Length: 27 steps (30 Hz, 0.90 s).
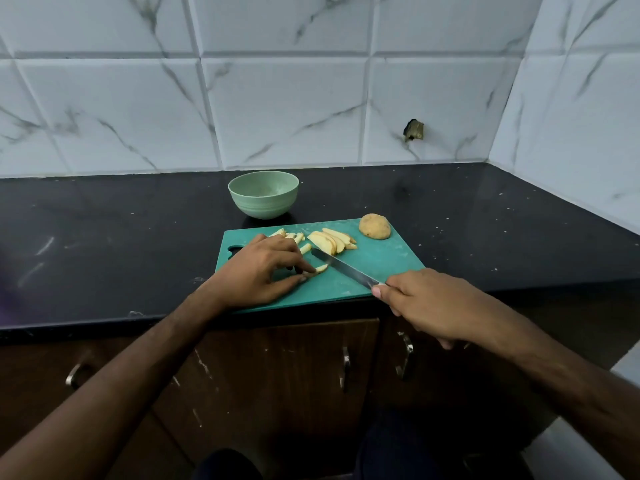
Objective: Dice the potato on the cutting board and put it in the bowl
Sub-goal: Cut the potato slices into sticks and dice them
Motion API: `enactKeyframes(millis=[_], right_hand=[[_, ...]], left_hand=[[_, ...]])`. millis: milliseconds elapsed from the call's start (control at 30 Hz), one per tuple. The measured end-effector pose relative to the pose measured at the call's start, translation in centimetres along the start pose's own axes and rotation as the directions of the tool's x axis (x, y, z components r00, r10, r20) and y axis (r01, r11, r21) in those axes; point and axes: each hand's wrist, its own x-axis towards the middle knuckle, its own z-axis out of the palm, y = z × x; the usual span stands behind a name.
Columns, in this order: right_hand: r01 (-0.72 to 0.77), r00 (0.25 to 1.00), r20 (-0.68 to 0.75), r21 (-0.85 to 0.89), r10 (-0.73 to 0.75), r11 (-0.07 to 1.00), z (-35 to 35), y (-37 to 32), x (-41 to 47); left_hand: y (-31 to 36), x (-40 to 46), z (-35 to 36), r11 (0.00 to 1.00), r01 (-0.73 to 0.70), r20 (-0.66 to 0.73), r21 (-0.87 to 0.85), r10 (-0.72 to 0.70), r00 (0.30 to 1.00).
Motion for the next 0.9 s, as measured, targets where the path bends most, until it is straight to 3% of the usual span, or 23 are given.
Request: enactKeyframes(millis=[167, 300, 467, 600, 900], right_hand=[[-0.005, 1.000, 0.001, -0.028, 0.005, 1.000, 1.3, -0.4, -0.1], [0.013, 0.995, -0.092, -0.121, -0.024, 0.993, 2.1, -1.5, 0.7], [0.001, 0.991, -0.133, -0.114, -0.016, 0.994, 1.3, -1.8, 1.5], [-0.002, 0.992, -0.126, -0.112, -0.012, 0.994, 0.1, -1.8, 0.5], [0.024, 0.986, -0.158, -0.189, -0.055, 0.982, 2.6, -2.7, -0.2]], left_hand=[[-0.2, 0.0, 0.2, 0.999, -0.003, 0.007, -0.036, 0.003, 1.000], [-0.1, 0.1, 0.1, 1.000, -0.013, 0.008, -0.022, 0.013, 1.000], [0.9, -0.4, 0.2, 0.973, -0.048, -0.026, 0.225, 0.055, 0.998], [1.0, -0.8, 0.0, 0.991, 0.049, -0.074, 0.128, -0.039, 0.997], [0.9, -0.7, 0.0, 0.997, 0.048, -0.028, 0.066, -0.047, 0.999]])
